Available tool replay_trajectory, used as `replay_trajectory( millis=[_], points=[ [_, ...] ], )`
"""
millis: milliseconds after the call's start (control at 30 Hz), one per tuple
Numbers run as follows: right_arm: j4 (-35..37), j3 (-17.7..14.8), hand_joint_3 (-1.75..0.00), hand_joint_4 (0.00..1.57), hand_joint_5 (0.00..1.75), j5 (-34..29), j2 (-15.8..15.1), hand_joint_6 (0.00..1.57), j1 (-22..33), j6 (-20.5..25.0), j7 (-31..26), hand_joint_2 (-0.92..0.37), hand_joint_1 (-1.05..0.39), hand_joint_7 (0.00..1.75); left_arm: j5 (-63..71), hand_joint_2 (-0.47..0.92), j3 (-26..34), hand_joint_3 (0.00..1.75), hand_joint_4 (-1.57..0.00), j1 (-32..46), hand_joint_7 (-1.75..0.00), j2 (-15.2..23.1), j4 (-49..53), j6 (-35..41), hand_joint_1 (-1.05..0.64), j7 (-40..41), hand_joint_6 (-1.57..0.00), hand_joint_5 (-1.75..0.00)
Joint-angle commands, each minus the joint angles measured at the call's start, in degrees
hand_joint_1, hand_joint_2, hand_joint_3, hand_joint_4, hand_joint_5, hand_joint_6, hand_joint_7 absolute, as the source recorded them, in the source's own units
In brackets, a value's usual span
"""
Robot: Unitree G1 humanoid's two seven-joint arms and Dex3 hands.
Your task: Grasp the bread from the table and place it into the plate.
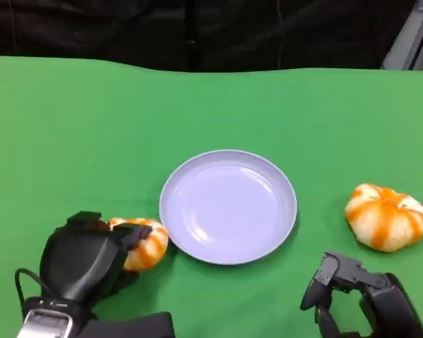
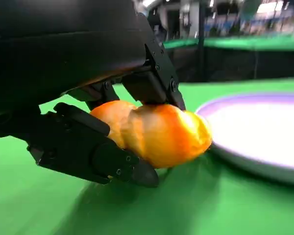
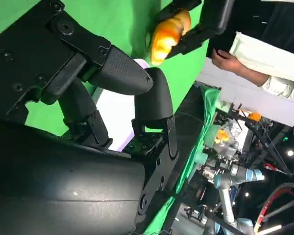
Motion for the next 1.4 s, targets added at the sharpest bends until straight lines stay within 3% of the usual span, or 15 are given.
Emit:
replay_trajectory(
  millis=[33,167,533,833,1000,1400],
  points=[
    [-0.5,-0.4,-1.45,0.76,1.75,0.0,-0.6,0.71,0.1,0.0,-0.5,-0.38,-0.49,1.57,-1.2,0.60,1.2,0.81,-0.96,1.2,-0.76,1.9,0.0,-1.8,-0.15,4.8,-1.05,-1.35],
    [-0.5,-0.3,-1.45,0.76,1.75,0.2,-0.5,0.71,0.1,0.1,-0.3,-0.38,-0.48,1.57,-1.7,0.53,1.6,0.89,-0.95,2.0,-0.91,2.4,-0.1,-2.7,-0.14,7.4,-1.00,-1.43],
    [-0.3,-0.3,-1.48,0.76,1.75,0.2,-0.5,0.71,-0.1,0.1,-0.3,-0.37,-0.48,1.58,-1.5,0.49,2.9,0.86,-0.96,5.4,-0.97,3.3,-4.4,-2.3,-0.13,11.0,-0.98,-1.41],
    [-0.1,-0.3,-1.49,0.76,1.75,0.0,-0.5,0.71,0.0,0.0,-0.5,-0.36,-0.47,1.57,-1.1,0.57,4.0,0.67,-0.92,5.2,-1.10,2.5,-9.0,-2.6,-0.14,12.5,-0.93,-1.57],
    [0.0,-0.5,-1.49,0.77,1.75,-0.2,-0.6,0.71,-0.2,-0.1,-0.6,-0.36,-0.48,1.58,-0.9,0.49,4.0,0.84,-0.91,3.8,-1.11,1.8,-9.7,-2.5,-0.15,12.8,-0.91,-1.57],
    [0.0,-0.3,-1.49,0.77,1.75,0.7,-0.7,0.71,-0.1,-0.1,-0.1,-0.36,-0.49,1.58,-0.4,0.43,2.8,1.01,-0.95,-0.5,-0.98,-1.2,-9.6,-1.1,-0.16,10.8,-0.98,-1.50]
  ],
)
